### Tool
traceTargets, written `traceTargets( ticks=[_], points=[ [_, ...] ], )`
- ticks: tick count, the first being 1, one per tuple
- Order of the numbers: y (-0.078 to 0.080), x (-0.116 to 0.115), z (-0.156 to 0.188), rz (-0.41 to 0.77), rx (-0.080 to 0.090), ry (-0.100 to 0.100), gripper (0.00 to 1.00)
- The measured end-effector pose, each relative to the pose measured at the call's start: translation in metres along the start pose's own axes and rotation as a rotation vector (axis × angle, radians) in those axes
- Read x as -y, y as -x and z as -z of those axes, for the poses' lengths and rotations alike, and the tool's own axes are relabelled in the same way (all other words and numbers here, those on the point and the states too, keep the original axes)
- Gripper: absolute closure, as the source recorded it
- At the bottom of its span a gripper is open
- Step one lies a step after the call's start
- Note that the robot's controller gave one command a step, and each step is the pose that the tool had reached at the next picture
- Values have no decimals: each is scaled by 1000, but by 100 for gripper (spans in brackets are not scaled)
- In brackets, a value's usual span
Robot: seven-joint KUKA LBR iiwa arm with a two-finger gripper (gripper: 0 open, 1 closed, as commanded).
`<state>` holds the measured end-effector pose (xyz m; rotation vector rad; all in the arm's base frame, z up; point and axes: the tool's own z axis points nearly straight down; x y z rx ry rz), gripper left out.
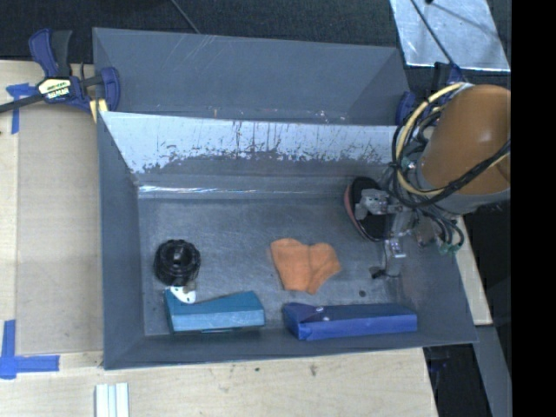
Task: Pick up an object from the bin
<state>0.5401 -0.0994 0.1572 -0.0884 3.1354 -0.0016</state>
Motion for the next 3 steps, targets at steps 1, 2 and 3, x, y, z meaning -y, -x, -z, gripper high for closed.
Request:
traceTargets(
  ticks=[1, 2, 3],
  points=[
    [-18, -10, 26, 2, -13, 4, 0],
    [-8, -18, 51, 13, 6, -1, 0],
    [-39, -36, -11, 43, 3, 0, 0]
  ],
)
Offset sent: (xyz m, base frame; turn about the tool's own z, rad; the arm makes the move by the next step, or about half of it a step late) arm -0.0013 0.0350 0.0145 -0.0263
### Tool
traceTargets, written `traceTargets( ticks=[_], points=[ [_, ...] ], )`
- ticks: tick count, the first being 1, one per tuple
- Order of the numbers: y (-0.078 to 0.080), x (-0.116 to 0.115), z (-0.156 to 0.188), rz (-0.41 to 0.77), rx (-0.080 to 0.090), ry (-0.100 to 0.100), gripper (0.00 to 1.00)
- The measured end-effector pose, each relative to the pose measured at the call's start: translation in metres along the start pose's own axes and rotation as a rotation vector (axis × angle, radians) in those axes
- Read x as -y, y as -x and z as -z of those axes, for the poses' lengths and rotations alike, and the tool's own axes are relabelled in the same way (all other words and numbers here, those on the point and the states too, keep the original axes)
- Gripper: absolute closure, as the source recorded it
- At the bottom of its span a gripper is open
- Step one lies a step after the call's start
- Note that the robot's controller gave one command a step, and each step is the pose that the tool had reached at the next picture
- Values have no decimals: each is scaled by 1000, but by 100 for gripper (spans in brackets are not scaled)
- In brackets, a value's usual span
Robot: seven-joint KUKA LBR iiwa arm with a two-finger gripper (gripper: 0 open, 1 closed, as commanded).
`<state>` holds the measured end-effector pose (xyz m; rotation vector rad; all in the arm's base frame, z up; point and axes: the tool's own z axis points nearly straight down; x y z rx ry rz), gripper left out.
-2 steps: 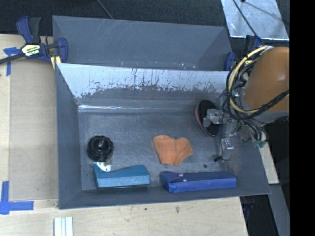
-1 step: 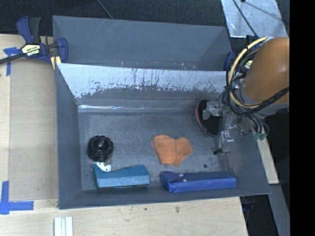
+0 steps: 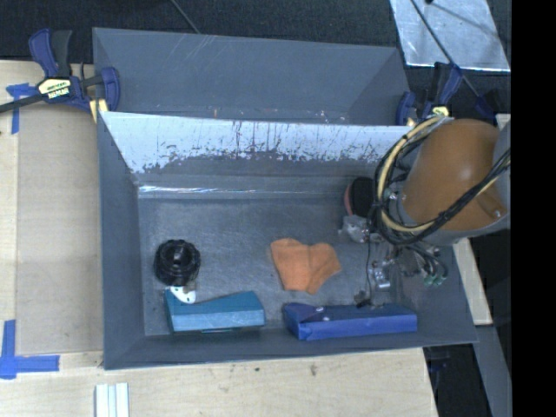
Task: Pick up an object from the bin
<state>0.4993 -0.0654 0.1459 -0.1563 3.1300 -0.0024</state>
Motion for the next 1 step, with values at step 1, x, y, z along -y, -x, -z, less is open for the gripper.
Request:
traceTargets(
  ticks=[1],
  points=[
    [-7, -3, -13, 5, -9, 3, 0]
  ],
)
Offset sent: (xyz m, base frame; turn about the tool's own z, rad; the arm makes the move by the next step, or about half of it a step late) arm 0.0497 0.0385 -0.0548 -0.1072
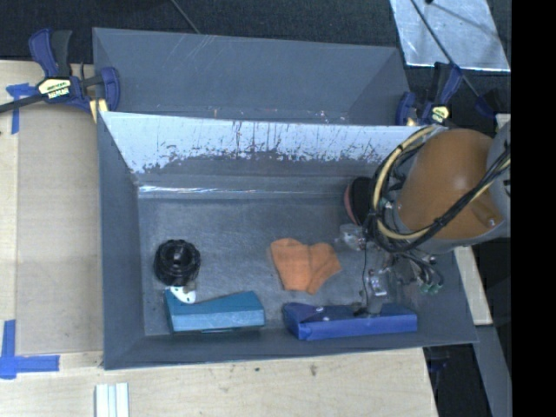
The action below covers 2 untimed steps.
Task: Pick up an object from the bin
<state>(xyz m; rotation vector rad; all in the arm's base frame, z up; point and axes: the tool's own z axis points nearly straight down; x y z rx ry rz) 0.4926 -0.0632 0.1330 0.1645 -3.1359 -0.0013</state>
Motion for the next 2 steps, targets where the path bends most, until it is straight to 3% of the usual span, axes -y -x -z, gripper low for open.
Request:
traceTargets(
  ticks=[1, 2],
  points=[
    [47, -19, -19, 75, 15, -4, 0],
    [47, -26, -56, -55, 3, -1, 100]
  ],
)
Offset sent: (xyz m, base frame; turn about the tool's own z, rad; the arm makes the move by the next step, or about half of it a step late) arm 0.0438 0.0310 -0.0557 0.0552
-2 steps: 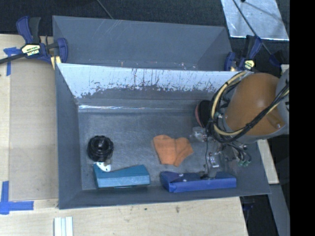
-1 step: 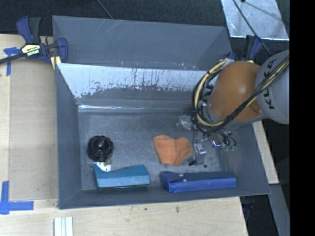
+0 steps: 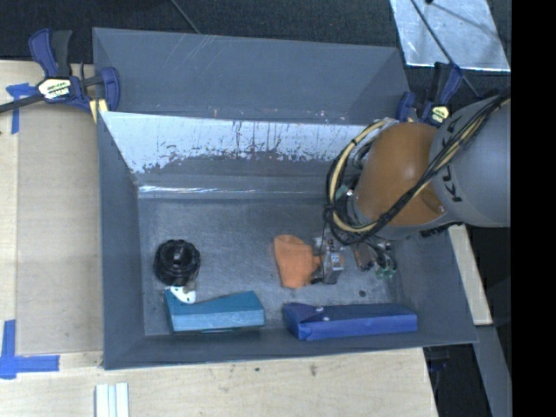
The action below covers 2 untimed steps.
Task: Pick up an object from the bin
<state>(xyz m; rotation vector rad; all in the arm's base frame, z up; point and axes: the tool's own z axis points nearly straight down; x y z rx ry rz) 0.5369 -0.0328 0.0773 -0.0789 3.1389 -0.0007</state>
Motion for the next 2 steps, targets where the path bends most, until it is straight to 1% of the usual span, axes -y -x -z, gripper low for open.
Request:
traceTargets(
  ticks=[1, 2],
  points=[
    [0, 0, 0, 0, 0, 0, 100],
    [-27, -36, 151, 12, 2, 0, 100]
  ],
)
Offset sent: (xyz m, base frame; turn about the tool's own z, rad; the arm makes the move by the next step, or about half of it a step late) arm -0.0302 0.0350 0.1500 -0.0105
